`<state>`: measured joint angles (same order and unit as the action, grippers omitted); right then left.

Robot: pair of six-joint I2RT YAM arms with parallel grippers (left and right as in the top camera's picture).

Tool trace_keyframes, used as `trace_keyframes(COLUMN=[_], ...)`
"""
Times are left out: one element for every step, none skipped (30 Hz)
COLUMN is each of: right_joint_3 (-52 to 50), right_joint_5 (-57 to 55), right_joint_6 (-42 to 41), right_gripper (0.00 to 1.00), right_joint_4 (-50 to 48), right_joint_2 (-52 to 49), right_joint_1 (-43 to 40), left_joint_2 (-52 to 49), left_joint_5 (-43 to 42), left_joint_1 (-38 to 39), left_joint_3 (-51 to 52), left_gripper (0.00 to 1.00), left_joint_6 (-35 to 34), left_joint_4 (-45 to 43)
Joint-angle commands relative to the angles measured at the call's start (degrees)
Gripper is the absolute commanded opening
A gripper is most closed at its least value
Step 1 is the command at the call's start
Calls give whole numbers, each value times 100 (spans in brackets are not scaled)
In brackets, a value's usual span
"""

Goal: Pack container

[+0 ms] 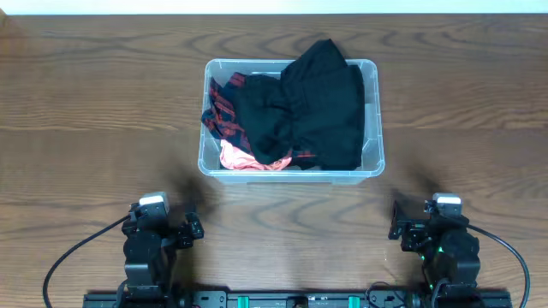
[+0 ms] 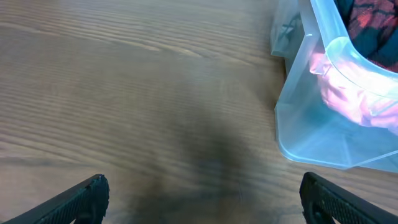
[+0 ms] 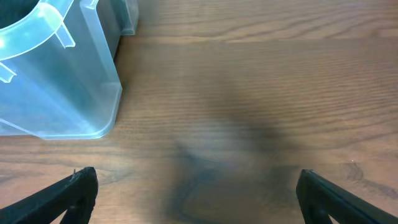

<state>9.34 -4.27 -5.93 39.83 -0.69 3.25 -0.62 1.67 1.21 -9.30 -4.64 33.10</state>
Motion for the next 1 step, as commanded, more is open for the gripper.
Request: trace_keyframes(right_joint_3=[-20], right_joint_5=[24], right_joint_6=[-87], right_gripper=[99], right_joint_4=[22], right_joint_2=[35], right_joint_1=[-70], left_joint_2=[39], left_joint_5=[-17], left_joint_1=[-28], left_joint_3=[55], left_gripper=[98], left_joint_6=[-31], left_joint_4=[90])
